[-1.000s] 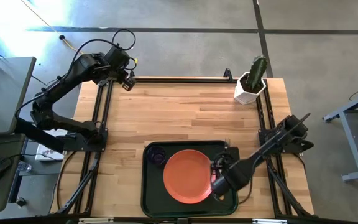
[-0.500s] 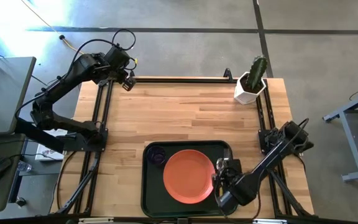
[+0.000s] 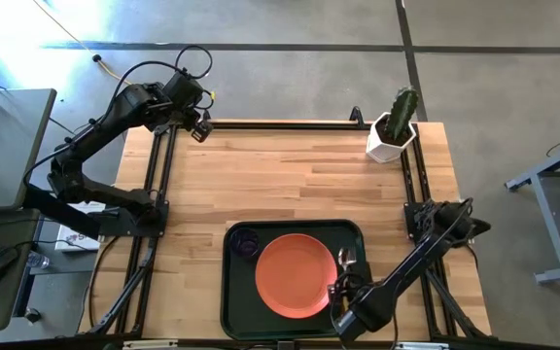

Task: Pick and place plate/cup/fork/spoon on tray
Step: Put the orange fork on the black tray to the right of the yellow spoon

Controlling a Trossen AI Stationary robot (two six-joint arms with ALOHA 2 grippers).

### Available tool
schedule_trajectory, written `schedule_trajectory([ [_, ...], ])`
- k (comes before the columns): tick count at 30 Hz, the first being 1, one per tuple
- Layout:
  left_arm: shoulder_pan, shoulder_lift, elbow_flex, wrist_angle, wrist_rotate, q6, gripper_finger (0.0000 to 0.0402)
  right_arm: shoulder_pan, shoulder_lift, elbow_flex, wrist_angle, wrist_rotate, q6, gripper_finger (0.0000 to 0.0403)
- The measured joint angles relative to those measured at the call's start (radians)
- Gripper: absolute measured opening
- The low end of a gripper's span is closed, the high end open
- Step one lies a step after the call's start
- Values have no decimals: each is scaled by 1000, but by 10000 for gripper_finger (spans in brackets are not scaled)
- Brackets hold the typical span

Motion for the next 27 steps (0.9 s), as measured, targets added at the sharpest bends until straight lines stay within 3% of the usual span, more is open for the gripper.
schedule_trajectory([
  [20, 0, 0, 0, 0, 0, 2, 72, -13, 69, 0, -12, -93, 7, 25],
  [27, 0, 0, 0, 0, 0, 3, 72, -43, 70, -1, -10, -72, 5, 25],
])
